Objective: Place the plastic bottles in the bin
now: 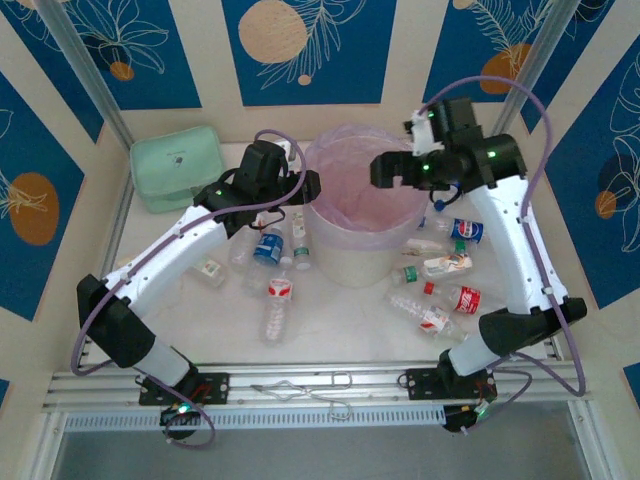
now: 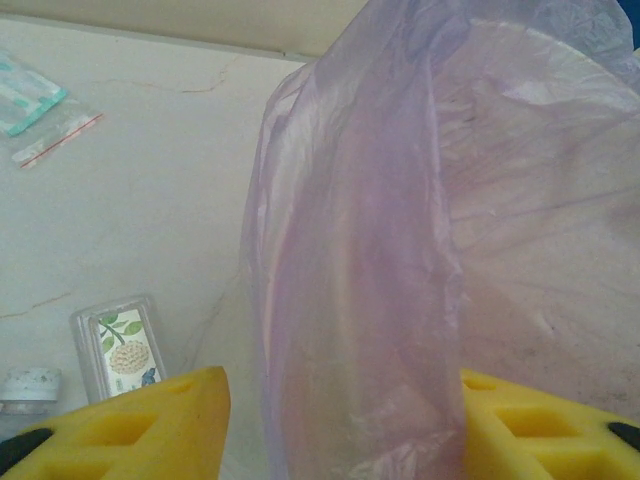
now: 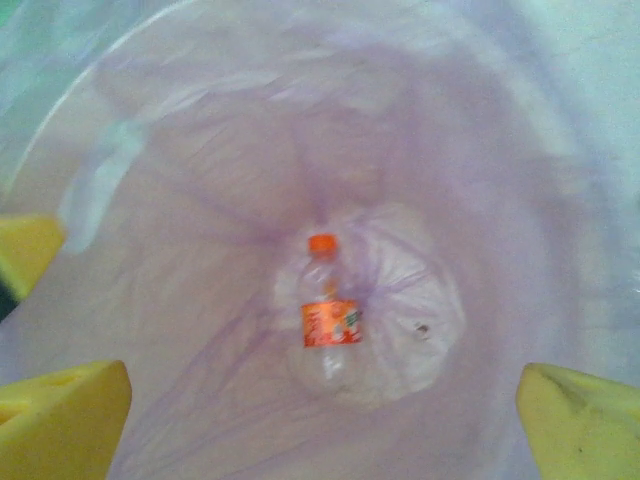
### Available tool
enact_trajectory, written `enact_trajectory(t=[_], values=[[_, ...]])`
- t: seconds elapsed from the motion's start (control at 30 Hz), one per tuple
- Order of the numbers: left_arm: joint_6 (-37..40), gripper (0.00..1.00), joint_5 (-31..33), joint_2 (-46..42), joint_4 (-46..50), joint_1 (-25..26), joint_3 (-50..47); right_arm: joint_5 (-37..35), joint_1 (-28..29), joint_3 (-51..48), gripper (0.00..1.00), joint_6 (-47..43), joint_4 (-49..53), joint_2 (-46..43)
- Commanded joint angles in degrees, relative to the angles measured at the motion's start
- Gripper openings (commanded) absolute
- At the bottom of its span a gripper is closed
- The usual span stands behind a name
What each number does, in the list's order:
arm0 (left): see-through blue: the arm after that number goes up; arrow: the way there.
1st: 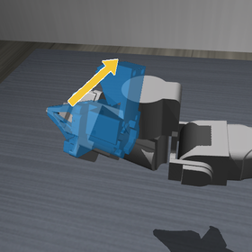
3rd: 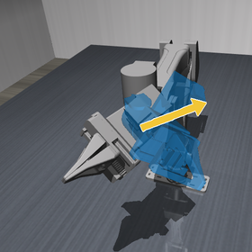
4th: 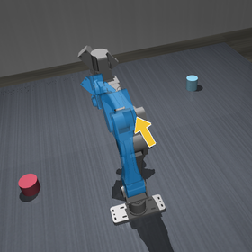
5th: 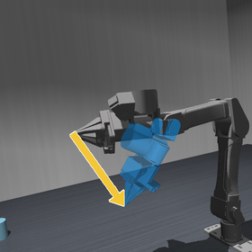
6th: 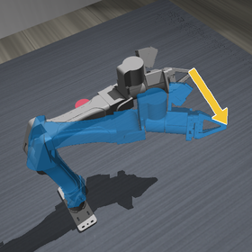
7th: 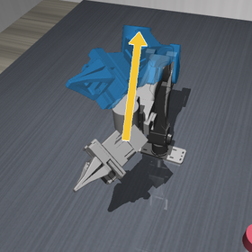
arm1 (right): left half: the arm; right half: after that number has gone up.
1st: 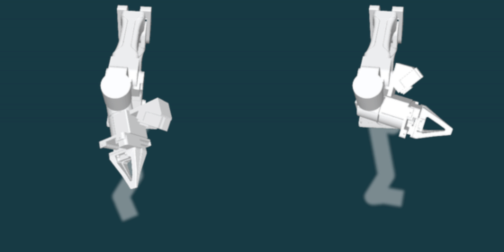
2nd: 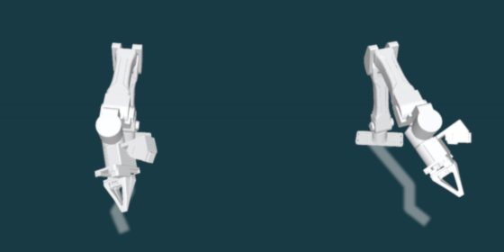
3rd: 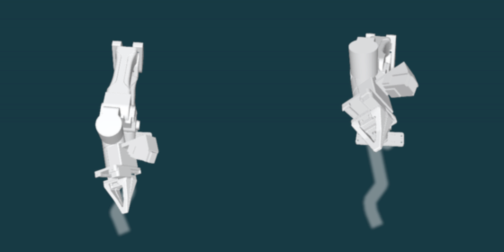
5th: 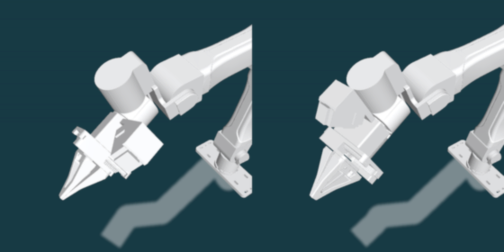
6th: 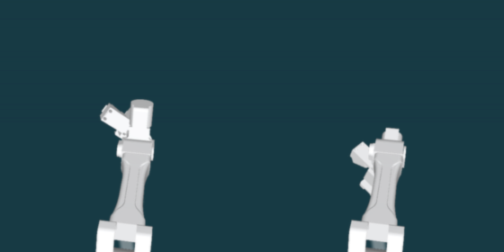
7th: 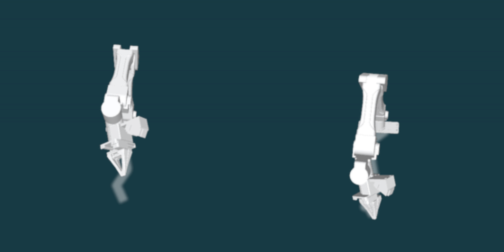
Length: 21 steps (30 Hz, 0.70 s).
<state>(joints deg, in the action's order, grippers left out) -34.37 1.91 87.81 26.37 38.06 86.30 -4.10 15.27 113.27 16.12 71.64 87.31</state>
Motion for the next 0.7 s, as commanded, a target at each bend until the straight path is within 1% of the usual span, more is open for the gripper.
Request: enact_trajectory(t=[0.0,0.07,0.17,0.2,0.27,0.37,0.4,0.47,0.57,0.67], values=[[2.05,0.55,1.86,-1.69,1.02,0.43,0.32,-0.84,-4.67,0.93,0.99,2.61,-0.09,1.6],[2.51,0.55,1.61,-1.43,1.48,0.41,1.17,-1.04,-9.88,1.38,0.99,3.64,-0.37,3.66],[2.38,0.55,0.84,-1.16,1.36,0.41,1.41,2.88,-17.19,0.67,0.99,3.54,-2.82,7.44],[2.23,0.55,0.75,-1.14,1.32,0.48,1.41,4.0,-18.72,0.81,0.99,2.45,-3.57,9.09],[1.84,0.55,0.72,-1.17,0.94,0.5,1.25,2.58,-21.35,1.89,0.99,1.55,-4.85,14.14],[1.59,0.55,0.99,-1.33,0.61,0.44,1.28,-1.17,-24.16,6.76,0.99,2.65,-4.33,23.82],[1.59,0.55,1.11,-1.33,0.66,0.48,1.41,-1.45,-24.92,8.29,0.99,3.33,-4.52,26.85],[1.59,0.55,1.04,-1.16,0.55,0.46,1.74,-3.67,-26.34,12.36,0.99,6.29,-3.96,33.58],[1.11,0.55,0.64,-1.15,0.62,0.43,1.65,-3.24,-27.72,19.62,0.99,8.58,-4.17,43.6],[0.13,0.56,-0.35,-2.14,-1.38,0.47,-0.41,-3.84,-27.9,23.98,0.99,10.36,-6.21,50.3]])
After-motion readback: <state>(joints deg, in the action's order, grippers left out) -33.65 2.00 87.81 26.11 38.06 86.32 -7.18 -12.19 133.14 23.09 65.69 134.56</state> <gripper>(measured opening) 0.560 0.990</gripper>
